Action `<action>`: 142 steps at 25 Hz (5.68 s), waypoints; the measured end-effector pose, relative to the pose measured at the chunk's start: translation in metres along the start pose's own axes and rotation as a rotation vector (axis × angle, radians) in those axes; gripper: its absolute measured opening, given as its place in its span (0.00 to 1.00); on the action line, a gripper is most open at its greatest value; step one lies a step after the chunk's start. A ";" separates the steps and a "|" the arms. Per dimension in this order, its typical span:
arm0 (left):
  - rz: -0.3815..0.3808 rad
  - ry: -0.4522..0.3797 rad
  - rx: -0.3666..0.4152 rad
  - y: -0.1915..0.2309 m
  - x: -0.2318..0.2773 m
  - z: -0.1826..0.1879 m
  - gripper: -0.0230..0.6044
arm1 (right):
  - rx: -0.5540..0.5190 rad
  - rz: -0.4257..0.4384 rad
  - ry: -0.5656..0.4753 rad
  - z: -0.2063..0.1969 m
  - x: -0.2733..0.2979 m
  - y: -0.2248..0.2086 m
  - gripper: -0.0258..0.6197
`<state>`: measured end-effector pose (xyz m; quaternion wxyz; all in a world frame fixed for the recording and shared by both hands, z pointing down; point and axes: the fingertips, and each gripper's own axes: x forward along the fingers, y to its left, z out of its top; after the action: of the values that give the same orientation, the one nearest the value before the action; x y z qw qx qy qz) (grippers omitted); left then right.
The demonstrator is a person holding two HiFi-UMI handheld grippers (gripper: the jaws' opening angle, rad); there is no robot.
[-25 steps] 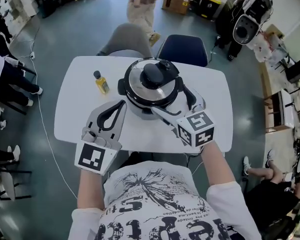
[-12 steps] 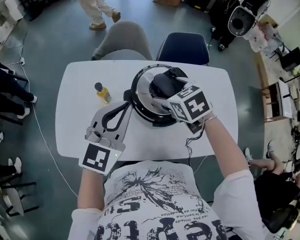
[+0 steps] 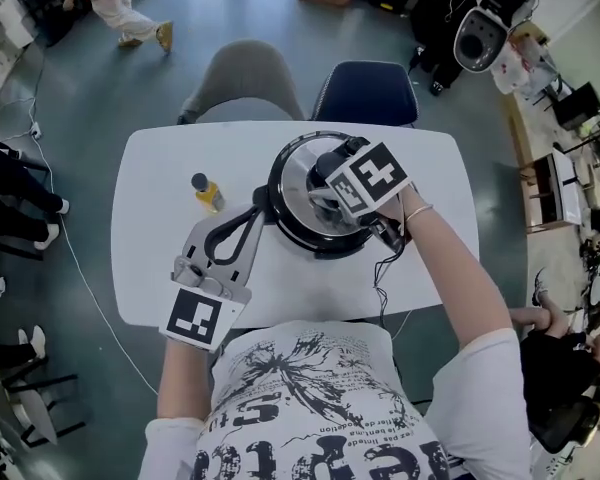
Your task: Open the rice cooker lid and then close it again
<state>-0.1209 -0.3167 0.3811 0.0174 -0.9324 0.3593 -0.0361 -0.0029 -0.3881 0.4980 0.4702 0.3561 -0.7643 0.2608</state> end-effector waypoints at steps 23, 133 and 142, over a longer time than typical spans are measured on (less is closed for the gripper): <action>0.030 -0.050 0.011 -0.008 0.013 0.026 0.06 | 0.066 0.015 -0.027 -0.001 -0.013 -0.010 0.49; 0.097 -0.022 0.061 0.025 -0.015 0.028 0.06 | -0.025 -0.003 -0.058 0.007 -0.018 0.011 0.50; 0.087 -0.013 0.059 0.011 -0.008 0.023 0.06 | -0.009 0.050 -0.118 0.004 -0.017 0.009 0.51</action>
<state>-0.1326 -0.3197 0.3568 0.0488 -0.9151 0.3983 -0.0399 -0.0070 -0.3809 0.4803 0.4194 0.3495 -0.8004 0.2475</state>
